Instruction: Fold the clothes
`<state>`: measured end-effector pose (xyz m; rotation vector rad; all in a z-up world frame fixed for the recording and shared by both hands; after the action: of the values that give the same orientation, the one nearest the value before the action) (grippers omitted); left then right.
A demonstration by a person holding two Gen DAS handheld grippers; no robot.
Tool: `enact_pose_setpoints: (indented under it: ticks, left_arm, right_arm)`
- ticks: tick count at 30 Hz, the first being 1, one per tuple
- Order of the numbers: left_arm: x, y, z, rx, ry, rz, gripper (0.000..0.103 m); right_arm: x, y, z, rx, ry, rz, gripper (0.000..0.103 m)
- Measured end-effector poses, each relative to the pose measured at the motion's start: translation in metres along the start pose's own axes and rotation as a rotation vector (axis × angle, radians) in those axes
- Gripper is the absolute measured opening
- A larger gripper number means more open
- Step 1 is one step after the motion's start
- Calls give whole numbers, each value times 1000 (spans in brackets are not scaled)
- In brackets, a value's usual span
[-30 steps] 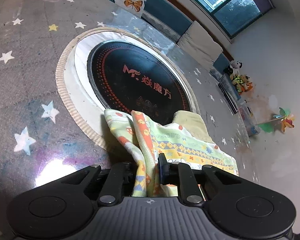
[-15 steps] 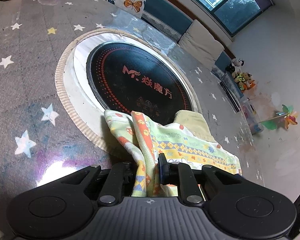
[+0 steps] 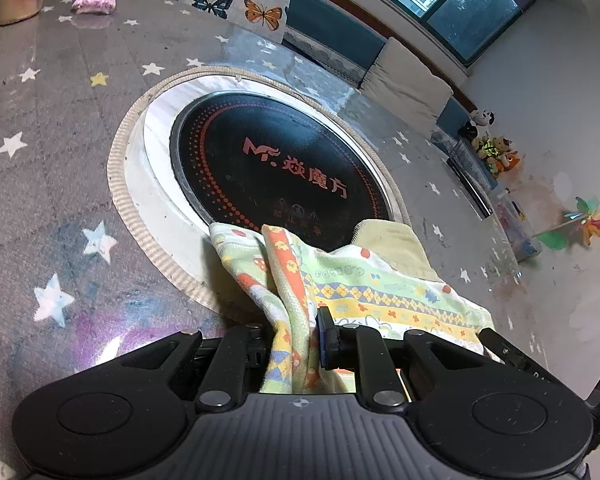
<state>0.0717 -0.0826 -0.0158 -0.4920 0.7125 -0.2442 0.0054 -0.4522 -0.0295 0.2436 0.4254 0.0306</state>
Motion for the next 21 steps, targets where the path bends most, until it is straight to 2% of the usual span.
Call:
enact_pose_setpoints:
  ticks: [1, 2, 3, 6, 11, 21]
  left_arm:
    - [0, -1, 0, 6, -3, 5, 16]
    - [-1, -2, -1, 14, -6, 10, 16]
    - [-1, -3, -2, 24, -10, 15, 16]
    - [-4, -8, -3, 52, -23, 28, 15]
    - [-11, -23, 3, 95, -46, 0, 12]
    - [-8, -66, 11, 178, -64, -102, 10]
  right_arm:
    - [0, 3, -1, -9, 3, 4, 48]
    - [0, 7, -2, -30, 5, -1, 41]
    - [0, 11, -3, -51, 6, -3, 31]
    - [-2, 18, -6, -74, 2, -6, 12]
    - [-19, 18, -1, -43, -36, -18, 8]
    - [-57, 14, 19, -90, -119, -82, 7]
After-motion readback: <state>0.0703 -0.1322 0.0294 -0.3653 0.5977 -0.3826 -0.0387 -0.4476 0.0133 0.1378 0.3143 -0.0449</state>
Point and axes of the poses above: each gripper's, at about its wrist camera, not at the fingertips, and x roughly the way its jaws point, y to its left, z to its top, the point moved 5 cm from there along x, roughly the way its jaws point, and after that the axes turned 13 degrees about -y, right-handed, at the moved point
